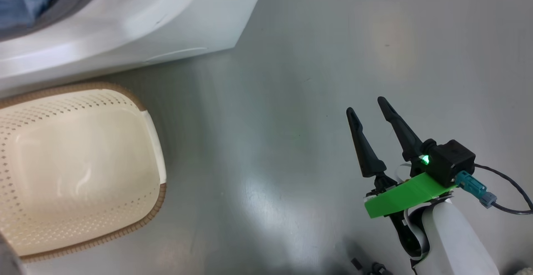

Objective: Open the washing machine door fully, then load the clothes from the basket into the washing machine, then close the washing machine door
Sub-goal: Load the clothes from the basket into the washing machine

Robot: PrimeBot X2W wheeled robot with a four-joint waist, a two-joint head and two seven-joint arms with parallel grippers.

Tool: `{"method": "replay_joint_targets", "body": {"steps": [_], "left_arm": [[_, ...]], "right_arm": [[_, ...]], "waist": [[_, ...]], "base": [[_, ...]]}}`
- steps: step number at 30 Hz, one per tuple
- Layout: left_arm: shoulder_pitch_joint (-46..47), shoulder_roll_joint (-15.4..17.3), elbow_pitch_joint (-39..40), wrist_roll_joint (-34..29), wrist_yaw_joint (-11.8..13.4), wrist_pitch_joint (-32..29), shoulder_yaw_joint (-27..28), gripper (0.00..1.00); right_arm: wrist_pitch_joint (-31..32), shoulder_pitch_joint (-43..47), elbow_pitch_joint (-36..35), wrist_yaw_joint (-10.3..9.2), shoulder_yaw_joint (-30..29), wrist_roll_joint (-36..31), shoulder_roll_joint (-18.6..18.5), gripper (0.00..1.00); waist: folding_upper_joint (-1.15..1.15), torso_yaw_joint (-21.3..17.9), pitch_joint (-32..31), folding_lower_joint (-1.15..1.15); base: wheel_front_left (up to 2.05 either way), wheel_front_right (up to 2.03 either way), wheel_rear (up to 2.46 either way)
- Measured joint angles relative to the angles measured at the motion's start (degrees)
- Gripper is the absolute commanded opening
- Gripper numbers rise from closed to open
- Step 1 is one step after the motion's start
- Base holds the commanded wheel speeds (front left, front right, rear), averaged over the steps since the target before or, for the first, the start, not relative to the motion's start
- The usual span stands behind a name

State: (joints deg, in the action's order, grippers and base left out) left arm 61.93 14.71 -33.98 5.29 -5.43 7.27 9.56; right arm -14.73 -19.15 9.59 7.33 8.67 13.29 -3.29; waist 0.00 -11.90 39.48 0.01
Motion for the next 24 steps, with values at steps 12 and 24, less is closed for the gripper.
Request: {"method": "replay_joint_targets", "body": {"steps": [12,24], "left_arm": [[11.9,2.78,-6.8,3.83,-1.51,-7.88,-2.99,0.0],[20.19,8.35,-1.45,5.54,-1.9,0.09,-6.04,0.0]], "right_arm": [[0.0,-2.8,-0.25,0.0,1.63,1.77,0.05,1.0],[0.0,-6.74,-0.41,0.0,3.75,6.62,0.08,1.0]], "waist": [[0.0,0.16,4.32,0.0],[0.0,-1.82,10.2,0.0]], "base": [[0.0,0.0,0.0],[0.0,0.0,0.0]]}}
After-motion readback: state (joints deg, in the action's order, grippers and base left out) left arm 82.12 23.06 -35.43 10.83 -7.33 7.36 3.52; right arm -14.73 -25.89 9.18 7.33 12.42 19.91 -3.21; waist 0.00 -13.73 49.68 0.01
